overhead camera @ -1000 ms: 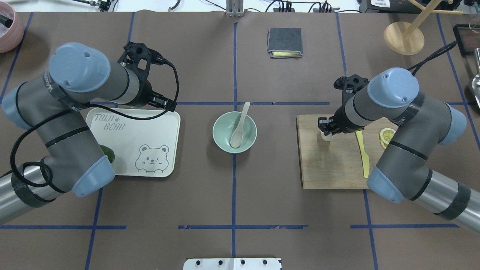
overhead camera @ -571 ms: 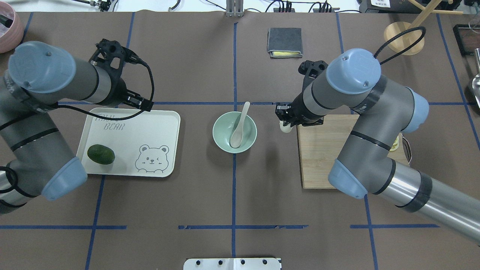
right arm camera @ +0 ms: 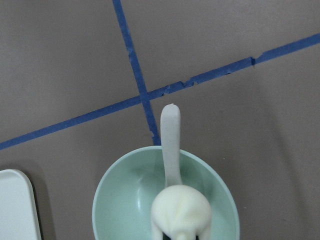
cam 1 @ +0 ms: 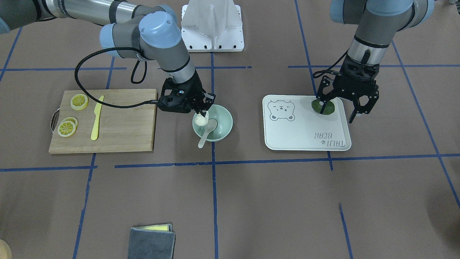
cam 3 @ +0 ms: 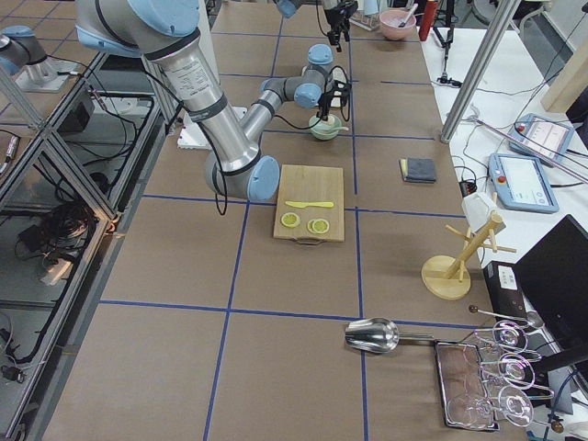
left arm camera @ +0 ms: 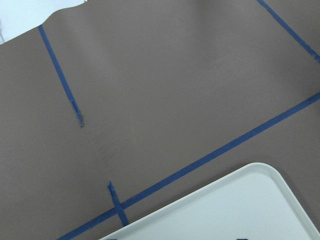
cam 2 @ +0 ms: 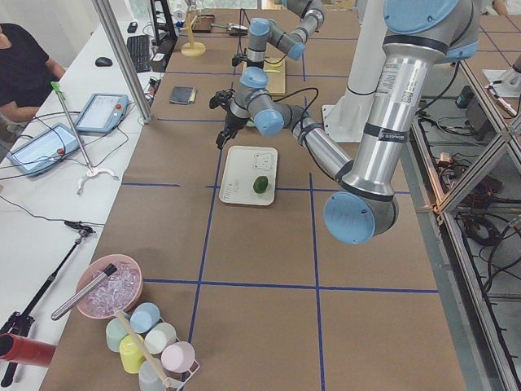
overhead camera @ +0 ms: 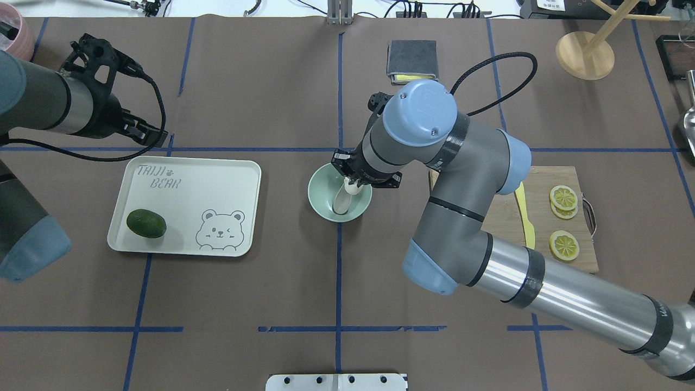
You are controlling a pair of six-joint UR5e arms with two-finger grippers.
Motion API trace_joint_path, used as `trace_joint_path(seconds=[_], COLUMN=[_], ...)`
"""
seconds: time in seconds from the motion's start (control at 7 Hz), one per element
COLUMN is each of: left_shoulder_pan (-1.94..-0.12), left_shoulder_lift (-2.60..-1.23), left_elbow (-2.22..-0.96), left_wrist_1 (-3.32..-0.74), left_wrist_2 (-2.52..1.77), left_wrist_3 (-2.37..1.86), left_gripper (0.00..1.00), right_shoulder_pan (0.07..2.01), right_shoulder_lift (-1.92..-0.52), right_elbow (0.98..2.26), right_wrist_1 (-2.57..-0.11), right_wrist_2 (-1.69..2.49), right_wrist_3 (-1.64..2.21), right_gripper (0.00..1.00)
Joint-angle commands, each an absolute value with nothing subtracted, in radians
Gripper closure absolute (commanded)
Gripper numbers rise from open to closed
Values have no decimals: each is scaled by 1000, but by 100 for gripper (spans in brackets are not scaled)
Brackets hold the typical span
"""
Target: Put spoon and bun in bowl
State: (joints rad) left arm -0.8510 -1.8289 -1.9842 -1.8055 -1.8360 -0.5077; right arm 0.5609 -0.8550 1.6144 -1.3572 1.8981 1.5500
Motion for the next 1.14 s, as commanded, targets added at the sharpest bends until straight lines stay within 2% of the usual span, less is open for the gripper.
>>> trace_joint_path(seconds=[0.0, 0.14, 0.29, 0.57, 0.86, 1.0], left_shoulder_pan=[-853, -853, -854, -854, -859, -886], left_shoulder_lift=[-1827, -1827, -1825, -1798, -1783, -1754], left_elbow=[-1985, -1985, -1983, -1985, -1986, -1993], left_wrist_1=[-1805, -1805, -1805, -1807, -1807, -1807], left_wrist_2=[-1838, -1838, -1838, -1839, -1839, -1842], left_wrist_3=[-505, -505, -505, -500, -499, -412], left_gripper=[16, 15, 15, 15, 15, 15], right_shoulder_pan=[537, 525, 523, 528, 555, 607], right_shoulder_lift=[-813, -801, -801, -828, -917, -1011], right_elbow=[1548, 1523, 1523, 1557, 1656, 1724], right_wrist_1=[-1324, -1324, -1322, -1321, -1321, -1319], right_wrist_2=[1864, 1849, 1842, 1855, 1874, 1934], right_wrist_3=[1592, 1597, 1600, 1591, 1591, 1582], right_gripper=[53, 8, 0, 0, 0, 0])
